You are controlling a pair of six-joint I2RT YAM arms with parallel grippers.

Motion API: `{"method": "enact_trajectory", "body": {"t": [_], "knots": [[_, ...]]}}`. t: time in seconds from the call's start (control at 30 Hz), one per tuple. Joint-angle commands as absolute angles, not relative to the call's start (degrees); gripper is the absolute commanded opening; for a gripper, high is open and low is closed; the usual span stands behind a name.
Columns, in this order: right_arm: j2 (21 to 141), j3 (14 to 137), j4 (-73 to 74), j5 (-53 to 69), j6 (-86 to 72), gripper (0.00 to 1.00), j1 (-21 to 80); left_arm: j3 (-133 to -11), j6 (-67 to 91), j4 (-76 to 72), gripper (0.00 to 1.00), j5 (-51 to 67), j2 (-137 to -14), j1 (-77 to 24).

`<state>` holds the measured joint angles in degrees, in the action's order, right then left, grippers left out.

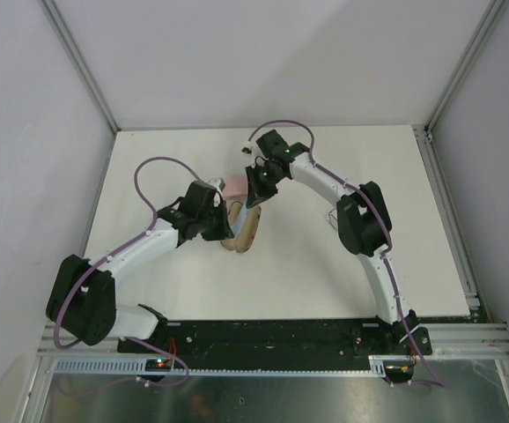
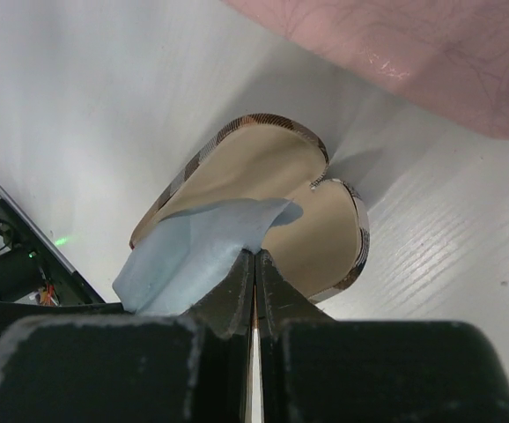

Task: Organize the sunglasses
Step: Place the folded cleaning cloth in the sunglasses case.

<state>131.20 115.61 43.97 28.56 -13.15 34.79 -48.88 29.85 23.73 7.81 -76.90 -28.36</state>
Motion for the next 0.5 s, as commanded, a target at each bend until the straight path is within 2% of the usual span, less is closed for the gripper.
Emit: {"method": "enact_trajectory", "body": {"t": [0.0, 0.47], "knots": [[134.0, 121.0, 47.2, 29.3, -11.5, 0.0, 35.2, -48.4, 31.1, 20.2, 0.0, 9.0, -78.2, -28.1], [138.4, 126.9, 53.0, 26.0, -9.9, 0.0, 34.8, -46.5, 32.2, 14.6, 0.0, 11.6, -82.6, -28.3]]}}
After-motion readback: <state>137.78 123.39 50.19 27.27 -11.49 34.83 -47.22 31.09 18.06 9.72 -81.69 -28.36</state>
